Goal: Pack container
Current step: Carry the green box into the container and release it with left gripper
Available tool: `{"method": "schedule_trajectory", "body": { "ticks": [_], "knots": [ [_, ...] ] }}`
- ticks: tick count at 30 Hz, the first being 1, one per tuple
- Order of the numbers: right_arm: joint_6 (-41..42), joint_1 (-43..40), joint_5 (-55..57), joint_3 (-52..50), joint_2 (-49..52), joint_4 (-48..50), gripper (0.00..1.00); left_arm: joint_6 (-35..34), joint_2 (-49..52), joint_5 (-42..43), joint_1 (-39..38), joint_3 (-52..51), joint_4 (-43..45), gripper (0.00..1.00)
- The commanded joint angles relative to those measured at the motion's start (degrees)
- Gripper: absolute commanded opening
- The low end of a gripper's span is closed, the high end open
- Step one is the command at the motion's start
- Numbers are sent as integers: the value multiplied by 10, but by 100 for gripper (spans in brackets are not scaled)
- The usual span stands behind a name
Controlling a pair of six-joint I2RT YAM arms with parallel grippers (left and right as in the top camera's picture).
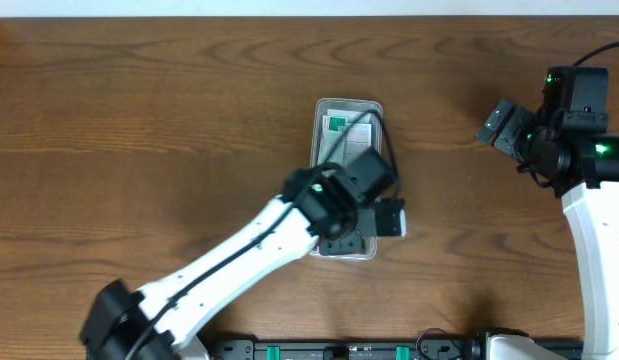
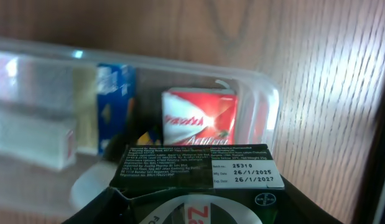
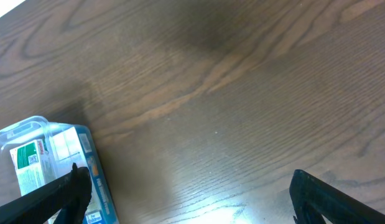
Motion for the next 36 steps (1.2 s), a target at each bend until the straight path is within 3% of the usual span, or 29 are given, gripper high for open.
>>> {"method": "schedule_trajectory", "body": {
  "ticks": [1, 23, 26, 31, 36],
  "knots": [
    [-9, -2, 2, 2, 2, 0, 99, 49, 30, -3, -12, -2, 0, 51],
    [-9, -2, 2, 2, 2, -1, 99, 52, 60, -39, -11, -2, 18, 51],
    [-9, -2, 2, 2, 2, -1, 99, 49, 60, -39, -11, -2, 18, 56],
    [-9, -2, 2, 2, 2, 0, 99, 15, 56, -39, -11, -1, 18, 74],
    [-9, -2, 2, 2, 2, -1, 99, -5, 42, -39, -11, 5, 17, 77]
  ]
}}
